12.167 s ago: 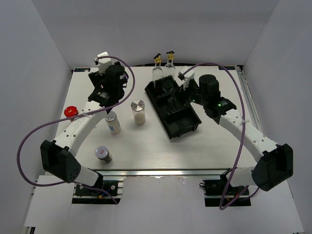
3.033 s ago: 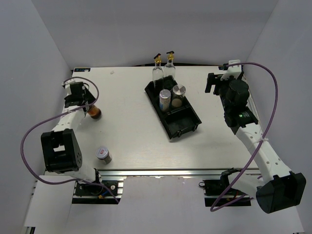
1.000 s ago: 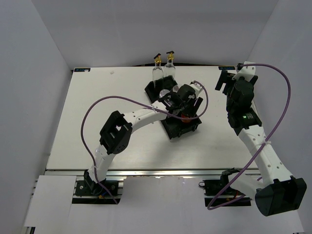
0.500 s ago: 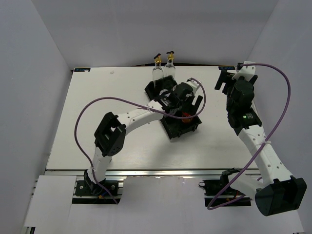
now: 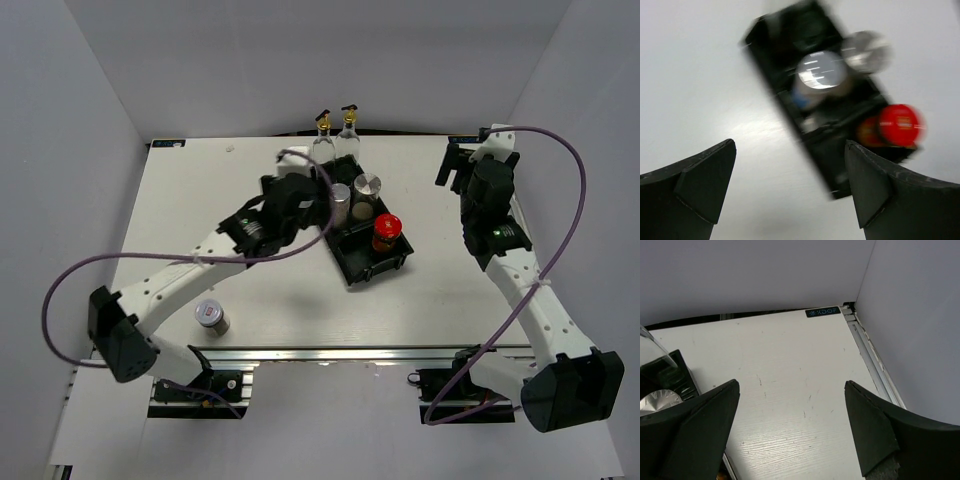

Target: Organize the condiment bottles

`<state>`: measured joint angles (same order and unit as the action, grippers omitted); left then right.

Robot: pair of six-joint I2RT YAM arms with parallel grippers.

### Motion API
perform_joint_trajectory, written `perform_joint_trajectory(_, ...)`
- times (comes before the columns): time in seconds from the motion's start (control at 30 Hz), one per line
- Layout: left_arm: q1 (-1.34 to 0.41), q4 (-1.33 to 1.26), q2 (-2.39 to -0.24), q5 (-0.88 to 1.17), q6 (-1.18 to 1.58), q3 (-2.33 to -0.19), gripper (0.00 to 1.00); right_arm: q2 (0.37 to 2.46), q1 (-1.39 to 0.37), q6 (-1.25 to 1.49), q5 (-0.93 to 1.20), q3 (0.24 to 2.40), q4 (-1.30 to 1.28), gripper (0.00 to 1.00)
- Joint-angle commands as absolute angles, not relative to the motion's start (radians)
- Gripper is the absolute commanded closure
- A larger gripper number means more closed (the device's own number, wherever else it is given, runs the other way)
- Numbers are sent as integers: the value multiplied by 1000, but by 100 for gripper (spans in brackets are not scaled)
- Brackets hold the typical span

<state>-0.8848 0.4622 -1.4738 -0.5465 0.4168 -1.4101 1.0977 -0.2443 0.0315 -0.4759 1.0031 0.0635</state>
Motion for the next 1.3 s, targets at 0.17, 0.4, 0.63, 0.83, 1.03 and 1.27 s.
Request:
perform_joint_trajectory(0.17,-650,836,-1174,-684,833,-1054,2,1207,-230,61,-472,1121,0,11)
perform_joint_trajectory(0.4,-637,1026,-944,-681,1052,-835,2,1308,-166,115,-491,1193,-103,11)
perform_joint_trajectory(0.63,-634,1124,-822,-707,1195,-722,2,1379,-107,218,-446,1246,-236,11)
perform_joint_trajectory(0.83,-614,1203,-845,-768,1206,-755,2,1272,-107,305,-422,1079,-181,11)
perform_joint_trajectory(1.03,-517,1161,-884,-692,1097,-710,2,1232,-107,333,-414,985,-170,10)
perform_joint_trajectory(1.27,-456,1173,-890,-523,1048,-686,2,1227,-106,325,-448,957,-146,11)
